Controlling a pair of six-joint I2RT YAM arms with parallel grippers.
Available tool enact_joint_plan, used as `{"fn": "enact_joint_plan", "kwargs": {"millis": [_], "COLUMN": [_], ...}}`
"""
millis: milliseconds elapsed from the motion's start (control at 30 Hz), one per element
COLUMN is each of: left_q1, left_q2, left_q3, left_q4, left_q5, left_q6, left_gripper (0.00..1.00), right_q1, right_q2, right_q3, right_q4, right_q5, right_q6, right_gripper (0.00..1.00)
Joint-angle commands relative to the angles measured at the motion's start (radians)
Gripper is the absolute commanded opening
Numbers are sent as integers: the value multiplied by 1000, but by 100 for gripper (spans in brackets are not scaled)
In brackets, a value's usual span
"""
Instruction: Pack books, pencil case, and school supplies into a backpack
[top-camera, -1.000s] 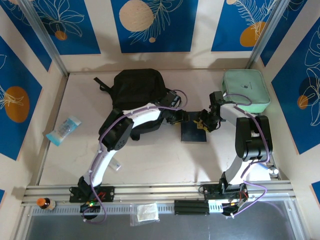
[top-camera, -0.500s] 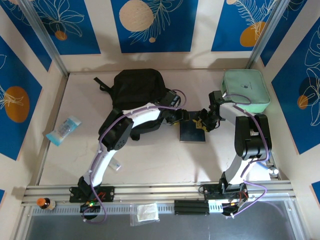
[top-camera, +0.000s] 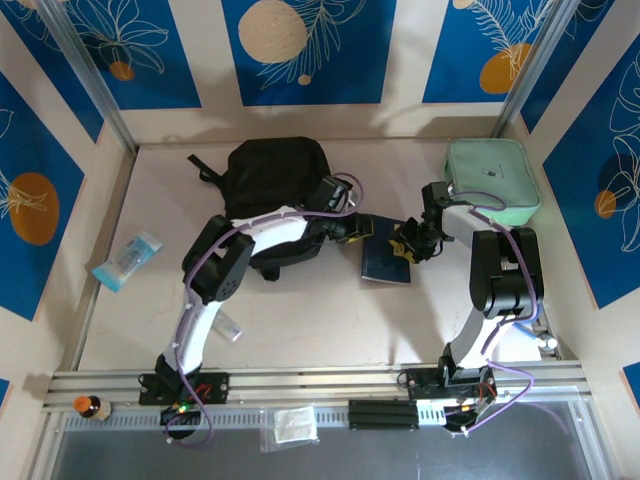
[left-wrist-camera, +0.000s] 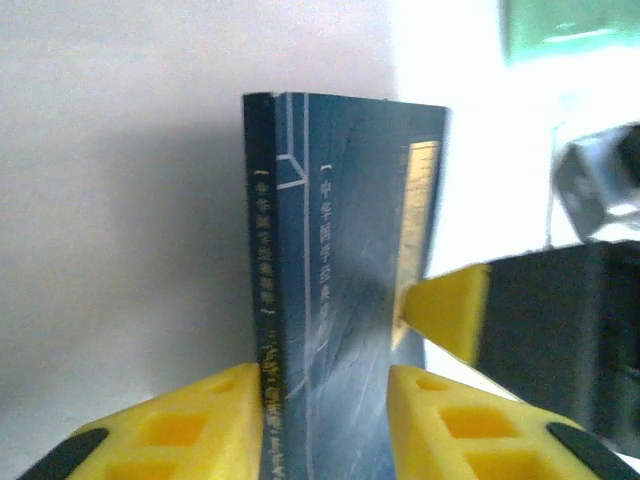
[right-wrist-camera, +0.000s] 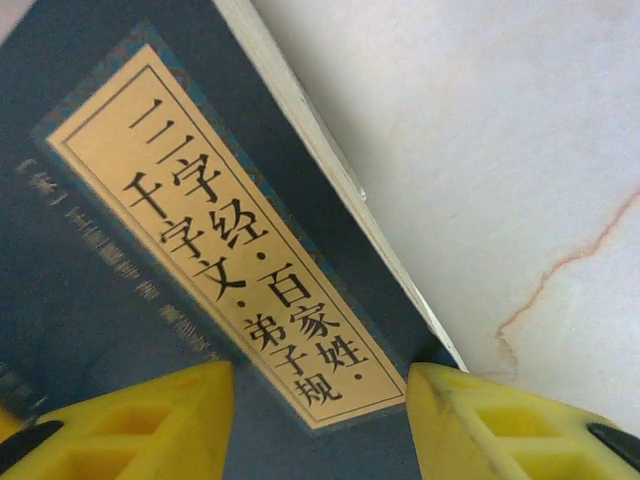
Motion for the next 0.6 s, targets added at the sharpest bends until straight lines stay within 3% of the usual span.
{"fn": "enact_joint_plan", "kwargs": {"millis": [0,333,567], "left_q1": [-29,-32,-31], "left_q2": [-89,-36,-56], "left_q3": [-37,-16,12], "left_q4": [173,90,-159], "left_q5": [134,94,-142], "left_q6": [5,22,118], "left_gripper": [31,30,37], "right_q1": [16,15,23], "right_q2": [52,61,51], "right_q3": [-6,4,31], "right_q4": [22,24,-22], "right_q5": [-86,-96,-30], "right_q6": [12,8,-25], "right_gripper": [47,43,42]}}
